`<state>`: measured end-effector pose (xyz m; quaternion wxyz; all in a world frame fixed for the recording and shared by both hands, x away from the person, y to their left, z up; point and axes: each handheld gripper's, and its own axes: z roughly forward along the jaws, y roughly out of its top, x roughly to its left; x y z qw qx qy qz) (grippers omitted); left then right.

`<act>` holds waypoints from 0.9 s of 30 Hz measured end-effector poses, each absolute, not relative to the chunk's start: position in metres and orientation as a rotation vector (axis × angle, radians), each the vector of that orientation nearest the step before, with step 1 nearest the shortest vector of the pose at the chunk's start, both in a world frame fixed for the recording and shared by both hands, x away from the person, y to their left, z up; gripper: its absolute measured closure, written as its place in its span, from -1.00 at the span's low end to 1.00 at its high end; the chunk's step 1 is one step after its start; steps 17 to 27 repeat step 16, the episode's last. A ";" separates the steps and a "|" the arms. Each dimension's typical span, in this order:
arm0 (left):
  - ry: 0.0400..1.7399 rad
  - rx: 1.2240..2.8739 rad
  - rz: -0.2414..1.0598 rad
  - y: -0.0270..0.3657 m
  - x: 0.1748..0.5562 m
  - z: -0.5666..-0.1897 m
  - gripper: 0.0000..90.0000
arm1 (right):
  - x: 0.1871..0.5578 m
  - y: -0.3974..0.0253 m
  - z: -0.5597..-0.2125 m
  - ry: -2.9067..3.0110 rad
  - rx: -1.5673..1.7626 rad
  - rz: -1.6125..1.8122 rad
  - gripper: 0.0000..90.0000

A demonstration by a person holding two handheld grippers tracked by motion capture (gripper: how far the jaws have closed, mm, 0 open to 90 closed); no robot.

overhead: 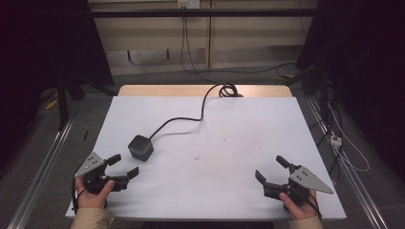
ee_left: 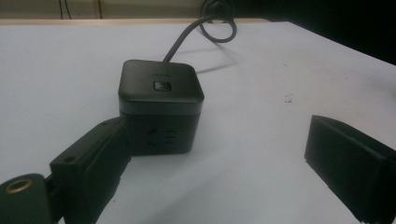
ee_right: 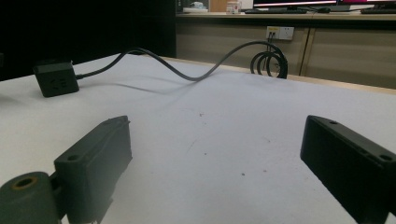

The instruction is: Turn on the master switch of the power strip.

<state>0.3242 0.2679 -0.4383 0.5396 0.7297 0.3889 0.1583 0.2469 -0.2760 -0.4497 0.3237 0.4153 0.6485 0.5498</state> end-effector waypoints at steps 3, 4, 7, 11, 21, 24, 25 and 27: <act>0.923 1.728 0.379 0.268 0.324 -0.438 -0.85 | 0.247 -0.276 -0.450 1.701 1.089 1.442 -0.82; 0.922 1.729 0.381 0.268 0.324 -0.437 -0.85 | 0.247 -0.276 -0.450 1.701 1.089 1.443 -0.82; 0.922 1.726 0.381 0.268 0.324 -0.437 -0.85 | 0.247 -0.276 -0.450 1.702 1.090 1.441 -0.82; 0.920 1.728 0.381 0.267 0.324 -0.437 -0.85 | 0.247 -0.276 -0.450 1.704 1.090 1.441 -0.82; 0.918 1.738 0.378 0.265 0.325 -0.438 -0.85 | 0.247 -0.276 -0.450 1.703 1.091 1.440 -0.82; 0.918 1.738 0.378 0.265 0.325 -0.438 -0.85 | 0.247 -0.276 -0.450 1.703 1.091 1.440 -0.82; 0.918 1.738 0.378 0.265 0.325 -0.438 -0.85 | 0.247 -0.276 -0.450 1.703 1.091 1.440 -0.82; 0.918 1.738 0.378 0.265 0.325 -0.438 -0.85 | 0.247 -0.276 -0.450 1.703 1.091 1.440 -0.82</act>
